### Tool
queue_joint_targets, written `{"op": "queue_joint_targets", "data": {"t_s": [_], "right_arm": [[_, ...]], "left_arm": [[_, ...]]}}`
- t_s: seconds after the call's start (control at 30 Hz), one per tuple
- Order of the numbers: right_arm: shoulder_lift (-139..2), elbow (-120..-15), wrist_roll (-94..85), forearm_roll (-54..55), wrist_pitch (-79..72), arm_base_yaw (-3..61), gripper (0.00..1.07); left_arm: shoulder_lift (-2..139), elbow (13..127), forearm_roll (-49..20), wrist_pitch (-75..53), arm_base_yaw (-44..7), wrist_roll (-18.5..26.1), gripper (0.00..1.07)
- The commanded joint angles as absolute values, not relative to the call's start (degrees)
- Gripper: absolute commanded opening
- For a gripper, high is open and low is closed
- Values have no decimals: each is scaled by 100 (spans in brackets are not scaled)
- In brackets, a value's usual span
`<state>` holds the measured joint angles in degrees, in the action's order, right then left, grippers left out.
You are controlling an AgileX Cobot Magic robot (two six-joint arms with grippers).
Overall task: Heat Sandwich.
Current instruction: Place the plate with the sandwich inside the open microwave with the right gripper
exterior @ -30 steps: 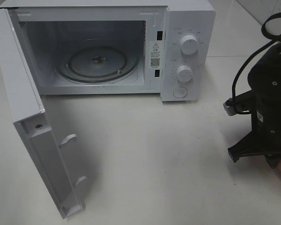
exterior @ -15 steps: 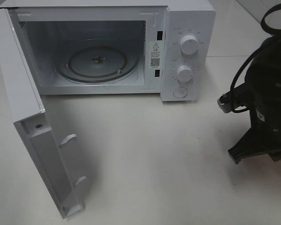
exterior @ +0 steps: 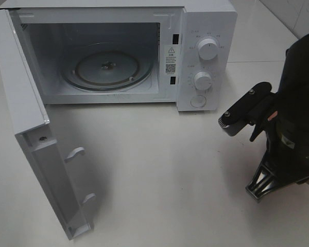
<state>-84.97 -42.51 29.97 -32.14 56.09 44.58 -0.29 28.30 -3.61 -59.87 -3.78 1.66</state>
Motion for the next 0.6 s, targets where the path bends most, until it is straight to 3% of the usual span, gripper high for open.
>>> {"op": "queue_joint_targets", "data": {"t_s": [0.03,0.6], "right_arm": [[-8359,-4223,2819,-3398,5844,4675,0],[-8136,-4217,1937,-3541,6245,6463,0]], "left_arm": [[-155,2813,-350,-5942,-407,160,100],[-155,2813,-350,-5942,-407,160,100]]}}
